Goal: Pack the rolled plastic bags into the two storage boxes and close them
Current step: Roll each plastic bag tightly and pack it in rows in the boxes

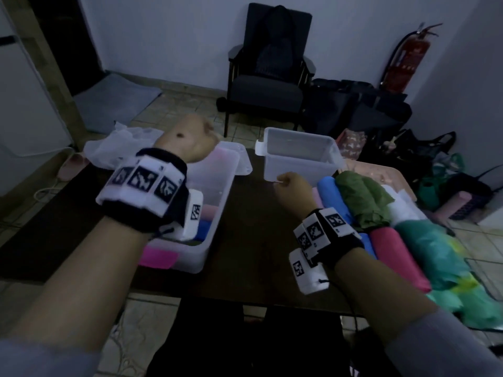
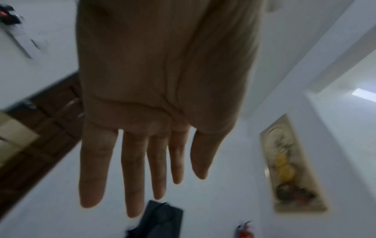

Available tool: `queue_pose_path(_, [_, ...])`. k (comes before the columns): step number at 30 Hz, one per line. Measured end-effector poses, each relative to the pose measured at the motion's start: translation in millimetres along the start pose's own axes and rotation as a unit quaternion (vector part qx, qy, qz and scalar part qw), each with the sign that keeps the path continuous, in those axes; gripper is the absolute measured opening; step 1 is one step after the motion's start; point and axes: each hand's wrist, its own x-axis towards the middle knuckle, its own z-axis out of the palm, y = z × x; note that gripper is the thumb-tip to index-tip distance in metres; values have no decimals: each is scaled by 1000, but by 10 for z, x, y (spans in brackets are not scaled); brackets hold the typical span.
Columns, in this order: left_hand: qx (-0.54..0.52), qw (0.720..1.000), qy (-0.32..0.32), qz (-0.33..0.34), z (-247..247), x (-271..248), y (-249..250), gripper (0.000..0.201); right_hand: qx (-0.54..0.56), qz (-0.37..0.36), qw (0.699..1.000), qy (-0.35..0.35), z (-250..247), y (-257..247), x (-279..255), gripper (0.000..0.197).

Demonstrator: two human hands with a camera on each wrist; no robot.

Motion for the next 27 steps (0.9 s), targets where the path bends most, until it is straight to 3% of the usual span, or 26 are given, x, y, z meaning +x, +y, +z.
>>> queue_pose_path(3, [-50, 994, -52, 86, 287, -432, 395, 35, -125, 16, 986, 109, -386, 325, 82, 39])
queue_pose_path(5, [-44, 984, -122, 118, 631, -697, 482, 37, -184, 53, 968, 163, -571, 529, 88, 42])
queue_pose_path(8, [-5, 961, -262, 89, 1253, -955, 419, 49, -208, 134, 949, 197, -722, 815, 137, 58])
queue_pose_path(10, [39, 947, -316, 36, 1607, -990, 319, 56, -213, 171, 947, 168, -766, 984, 207, 70])
queue_pose_path(14, [153, 928, -339, -3, 2022, -909, 119, 73, -211, 170, 958, 98, -794, 1193, 443, 67])
queue_pose_path(17, [190, 913, -362, 23, 2152, -888, -8, 76, -234, 178, 951, 98, -807, 1265, 582, 74])
queue_pose_path(21, [190, 916, -352, 39, 2228, -901, -109, 73, -244, 154, 951, 108, -777, 1328, 625, 86])
queue_pose_path(27, [195, 918, -342, 53, 2242, -916, -137, 73, -244, 177, 944, 131, -804, 1112, 379, 70])
